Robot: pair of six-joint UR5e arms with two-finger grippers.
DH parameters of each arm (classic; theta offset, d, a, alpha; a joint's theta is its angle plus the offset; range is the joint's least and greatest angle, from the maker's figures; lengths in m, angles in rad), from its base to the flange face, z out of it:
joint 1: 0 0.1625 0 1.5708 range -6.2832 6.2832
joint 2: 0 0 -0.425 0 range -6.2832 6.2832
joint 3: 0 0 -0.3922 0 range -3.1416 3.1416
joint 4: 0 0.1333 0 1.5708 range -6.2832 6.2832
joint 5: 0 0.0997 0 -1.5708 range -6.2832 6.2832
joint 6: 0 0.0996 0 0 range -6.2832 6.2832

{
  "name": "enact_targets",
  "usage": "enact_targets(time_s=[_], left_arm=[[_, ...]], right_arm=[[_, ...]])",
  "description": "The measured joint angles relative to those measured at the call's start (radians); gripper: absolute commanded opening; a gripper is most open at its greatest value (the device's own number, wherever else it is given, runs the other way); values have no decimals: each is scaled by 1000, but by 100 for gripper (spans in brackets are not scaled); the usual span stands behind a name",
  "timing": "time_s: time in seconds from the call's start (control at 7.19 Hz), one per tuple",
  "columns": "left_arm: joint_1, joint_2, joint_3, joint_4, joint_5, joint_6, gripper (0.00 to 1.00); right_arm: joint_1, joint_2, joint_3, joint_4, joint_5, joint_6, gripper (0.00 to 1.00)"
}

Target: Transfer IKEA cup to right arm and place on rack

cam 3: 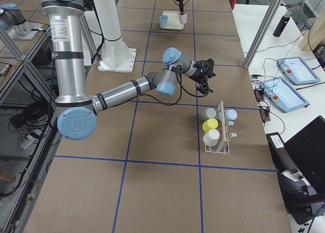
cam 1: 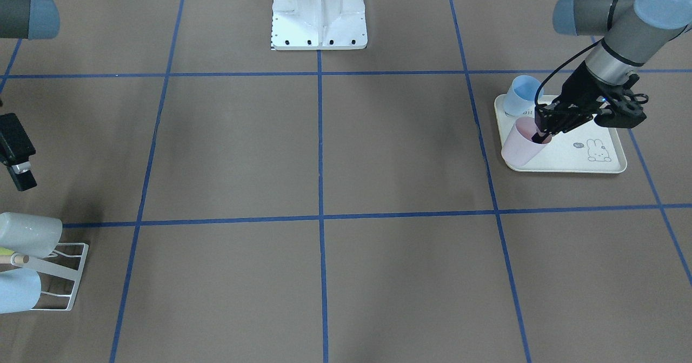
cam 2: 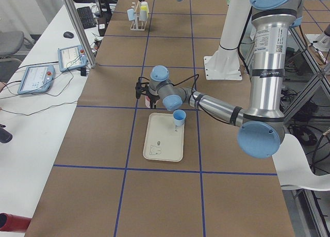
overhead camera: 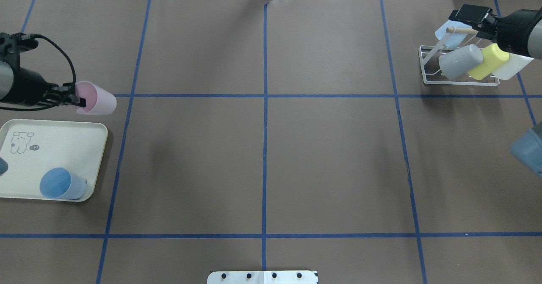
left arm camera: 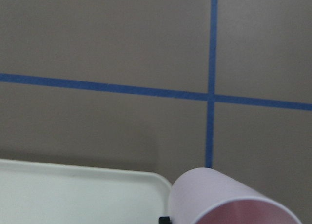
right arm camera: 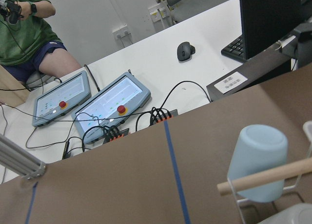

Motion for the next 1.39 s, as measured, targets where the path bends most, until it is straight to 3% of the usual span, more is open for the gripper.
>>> enact_targets(time_s=[0.28, 0.56, 0.97, 1.39], left_arm=[[2, -180, 5, -46, -44, -302, 0], [41, -295, 82, -326, -53, -616, 0], [131, -377, 239, -842, 109, -984, 0], [213, -421, 257, -999, 228, -1131, 0]], right_arm=[[-61, 53, 49, 4, 87, 249, 100], [-156, 173, 82, 6, 101, 520, 100], [-284, 339, 65, 104, 54, 881, 100], [-382, 373, 15, 247, -39, 1000, 100]])
